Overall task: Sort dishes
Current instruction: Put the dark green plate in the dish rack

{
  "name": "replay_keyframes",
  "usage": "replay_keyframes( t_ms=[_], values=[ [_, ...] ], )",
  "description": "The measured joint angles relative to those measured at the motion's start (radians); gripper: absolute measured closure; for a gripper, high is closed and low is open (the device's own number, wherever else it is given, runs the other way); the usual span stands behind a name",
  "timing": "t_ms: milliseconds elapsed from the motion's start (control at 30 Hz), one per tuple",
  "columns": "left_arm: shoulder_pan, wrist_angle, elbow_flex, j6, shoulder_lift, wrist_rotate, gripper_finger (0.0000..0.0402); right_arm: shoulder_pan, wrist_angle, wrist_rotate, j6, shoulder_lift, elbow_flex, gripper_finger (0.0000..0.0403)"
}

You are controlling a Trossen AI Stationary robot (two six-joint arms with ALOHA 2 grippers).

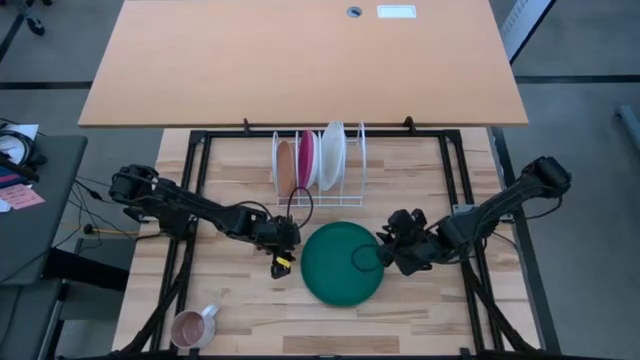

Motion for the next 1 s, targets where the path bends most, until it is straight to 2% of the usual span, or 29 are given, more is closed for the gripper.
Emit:
replay_keyframes(
  t_ms=[267,367,600,1000],
  values=[
    [0.0,0.069,0.001,-0.002,0.004,-0.004,0.0228,-0.079,-0.012,-0.166,-0.013,0.105,0.0,0.0274],
    [0.0,0.058,0.001,0.001,0.005,-0.043,0.0228,-0.106,-0.015,-0.195,-0.019,0.131,0.0,0.0274],
    [0.0,0.07,0.001,0.001,0.013,-0.133,0.0228,-0.13,-0.007,-0.2,-0.04,0.156,0.0,0.0272],
    [0.002,0.149,0.0,0.027,0.069,-0.133,0.0228,-0.125,-0.011,-0.196,-0.069,0.159,0.0,0.0217]
  ],
)
